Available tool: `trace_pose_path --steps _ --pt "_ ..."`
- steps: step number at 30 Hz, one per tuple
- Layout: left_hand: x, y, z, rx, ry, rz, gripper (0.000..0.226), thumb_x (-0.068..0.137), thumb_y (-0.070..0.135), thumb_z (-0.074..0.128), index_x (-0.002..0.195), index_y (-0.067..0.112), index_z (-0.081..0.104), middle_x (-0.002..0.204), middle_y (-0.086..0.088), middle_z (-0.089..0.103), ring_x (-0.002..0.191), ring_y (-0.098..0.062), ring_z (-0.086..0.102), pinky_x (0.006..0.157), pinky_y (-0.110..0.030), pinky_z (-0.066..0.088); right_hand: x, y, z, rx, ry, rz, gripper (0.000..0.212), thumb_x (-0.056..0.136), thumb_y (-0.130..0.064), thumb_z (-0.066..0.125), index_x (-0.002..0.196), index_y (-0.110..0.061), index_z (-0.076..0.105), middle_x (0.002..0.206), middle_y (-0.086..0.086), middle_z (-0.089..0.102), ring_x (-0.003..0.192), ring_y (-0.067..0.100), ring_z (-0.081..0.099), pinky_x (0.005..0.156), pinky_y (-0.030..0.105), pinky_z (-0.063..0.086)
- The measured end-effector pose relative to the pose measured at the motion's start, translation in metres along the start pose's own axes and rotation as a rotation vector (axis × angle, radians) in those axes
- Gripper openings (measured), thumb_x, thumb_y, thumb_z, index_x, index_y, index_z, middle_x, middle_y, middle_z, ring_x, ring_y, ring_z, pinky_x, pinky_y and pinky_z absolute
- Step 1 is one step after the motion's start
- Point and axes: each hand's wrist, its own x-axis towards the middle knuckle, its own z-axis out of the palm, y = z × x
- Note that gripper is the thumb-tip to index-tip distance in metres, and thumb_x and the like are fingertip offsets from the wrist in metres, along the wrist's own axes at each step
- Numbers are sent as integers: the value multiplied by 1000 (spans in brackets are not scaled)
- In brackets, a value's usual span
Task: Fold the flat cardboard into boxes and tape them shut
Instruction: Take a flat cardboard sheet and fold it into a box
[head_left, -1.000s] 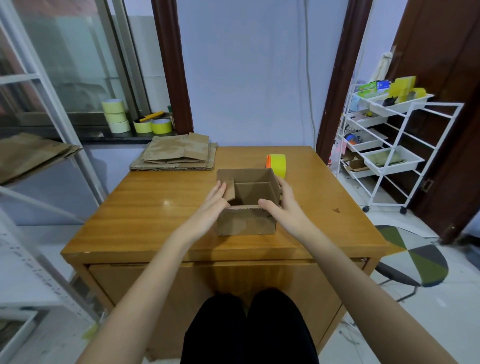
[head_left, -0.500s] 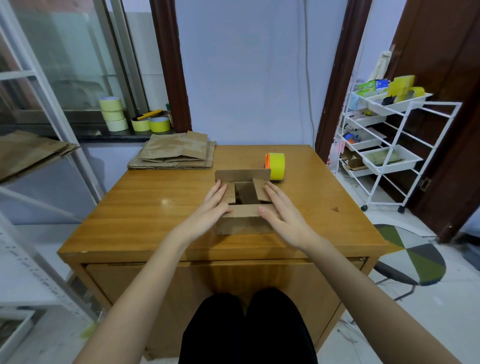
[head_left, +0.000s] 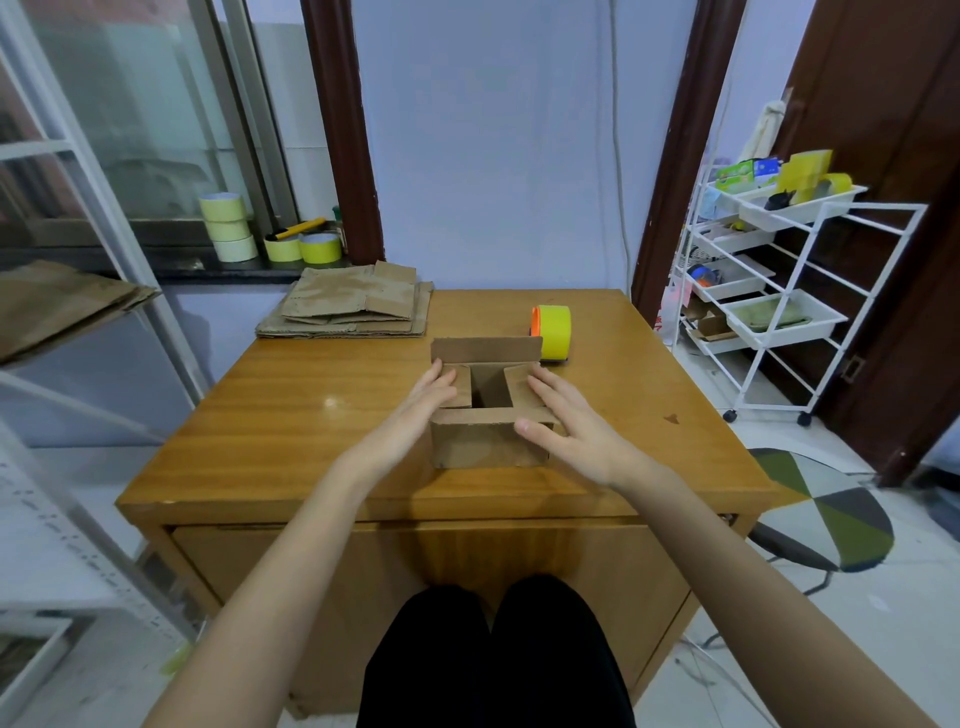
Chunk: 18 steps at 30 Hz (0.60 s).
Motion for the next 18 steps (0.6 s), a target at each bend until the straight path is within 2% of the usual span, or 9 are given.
trace_pose_path --steps 2,4,6,9,12,13,15,16,18 --pt "25 -46 -17 -34 -30 4 98 67 75 48 150 32 20 157 13 13 145 -12 11 115 -31 9 2 3 0 64 24 7 89 79 -67 38 152 -17 23 159 -11 12 144 5 10 118 29 13" --pt "66 -93 -26 -97 42 -9 120 48 91 53 150 34 22 157 13 16 146 -14 10 119 -33 4 3 6 1 110 57 -3 85 81 -64 37 150 -17 28 158 -11 17 143 4 13 118 28 13" --pt "40 -62 -16 -97 44 -36 130 39 100 47 149 39 18 157 16 15 145 -12 12 120 -43 5 5 9 3 135 83 -15 77 86 -59 37 149 -15 30 157 -10 20 142 4 17 116 24 16" --pt "-7 12 6 12 69 -5 95 70 87 27 149 36 23 157 19 9 142 -12 15 116 -46 9 10 13 8 163 127 -24 60 95 -50 37 142 -13 43 153 -7 28 140 5 25 115 27 23" --pt "-18 10 10 6 144 26 59 94 60 15 149 38 25 158 9 18 144 -22 19 116 -45 12 13 13 7 261 161 -17 36 98 -40 41 117 -17 62 136 -7 44 127 6 40 105 22 37" --pt "-13 4 10 -10 168 54 54 97 56 18 147 39 27 157 8 21 144 -21 21 115 -42 15 14 12 6 302 175 -12 27 99 -33 44 111 -20 64 128 -6 47 121 6 44 97 15 41" --pt "-10 -1 10 -30 197 106 39 101 44 28 138 37 37 155 9 26 142 -14 23 113 -33 19 15 10 5 319 217 -31 22 99 -26 49 110 -18 66 122 -5 50 116 8 47 88 7 42" --pt "-8 -3 10 -31 210 144 32 102 37 32 132 36 42 153 10 29 140 -10 25 111 -28 21 16 10 5 315 233 -46 22 98 -26 51 112 -17 66 122 -4 51 117 8 47 91 10 42" --pt "-6 -6 12 -17 241 194 30 103 29 36 127 27 52 150 10 33 134 -3 28 107 -23 22 17 11 5 331 254 -50 23 96 -26 54 115 -17 65 125 -5 50 119 7 46 100 24 42"
